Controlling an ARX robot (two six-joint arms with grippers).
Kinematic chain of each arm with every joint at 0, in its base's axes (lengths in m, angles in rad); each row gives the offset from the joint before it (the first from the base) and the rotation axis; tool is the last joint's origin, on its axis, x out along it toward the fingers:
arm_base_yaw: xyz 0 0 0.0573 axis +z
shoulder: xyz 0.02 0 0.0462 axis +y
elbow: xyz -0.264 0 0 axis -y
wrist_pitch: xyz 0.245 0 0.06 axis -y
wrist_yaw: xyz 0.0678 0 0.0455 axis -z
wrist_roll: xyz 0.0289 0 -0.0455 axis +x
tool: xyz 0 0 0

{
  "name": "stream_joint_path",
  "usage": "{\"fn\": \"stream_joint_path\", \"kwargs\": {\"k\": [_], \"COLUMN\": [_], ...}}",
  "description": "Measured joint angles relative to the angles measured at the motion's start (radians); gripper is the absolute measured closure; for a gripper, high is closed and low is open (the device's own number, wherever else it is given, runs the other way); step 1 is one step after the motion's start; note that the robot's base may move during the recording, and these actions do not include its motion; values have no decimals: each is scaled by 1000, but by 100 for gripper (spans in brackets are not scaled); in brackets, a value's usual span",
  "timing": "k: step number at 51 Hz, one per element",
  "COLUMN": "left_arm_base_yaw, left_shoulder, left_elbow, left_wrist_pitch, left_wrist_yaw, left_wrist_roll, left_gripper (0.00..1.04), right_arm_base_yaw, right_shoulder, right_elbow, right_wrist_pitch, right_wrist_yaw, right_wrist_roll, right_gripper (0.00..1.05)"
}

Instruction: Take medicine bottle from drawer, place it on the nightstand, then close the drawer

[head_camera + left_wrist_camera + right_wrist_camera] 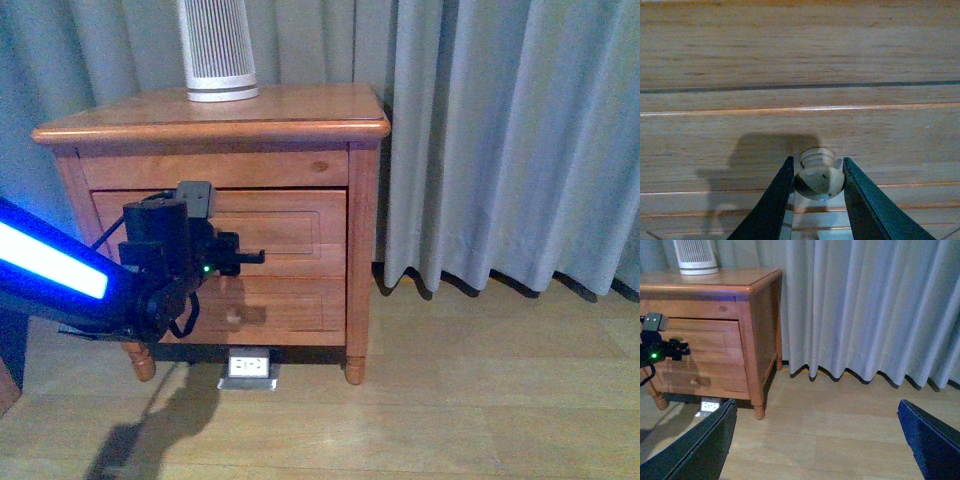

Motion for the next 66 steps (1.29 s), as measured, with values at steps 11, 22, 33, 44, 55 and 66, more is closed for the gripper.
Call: {"fn": "stream_joint_path", "kwargs": {"k": [11, 22, 33, 44, 55, 66], "left_arm_base_yaw": [0, 0, -5, -18, -48, -53], "left_shoulder": [-4, -94, -245, -404, -504, -572], "left_elbow": [-26, -233, -561, -913, -1137, -1201], "left_wrist_pitch": [34, 158, 314, 456, 527, 509], "left_wrist_yaw": [3, -2, -10, -40, -88, -111], "left_wrist_roll": [0, -1, 13, 21, 25, 14], "left_gripper": [80, 80, 80, 80, 80, 44], "right_arm_base_yaw": [0, 0, 0, 0, 0, 0], "right_shoulder": [0, 0, 0, 0, 0, 0], "right_elbow": [0, 0, 0, 0, 0, 0], "right_wrist_pitch": [0, 0, 0, 0, 0, 0], "right_wrist_yaw": [0, 0, 0, 0, 0, 0], "right_wrist_roll": [0, 0, 0, 0, 0, 0], "right_gripper": [7, 7, 7, 7, 7, 7]}}
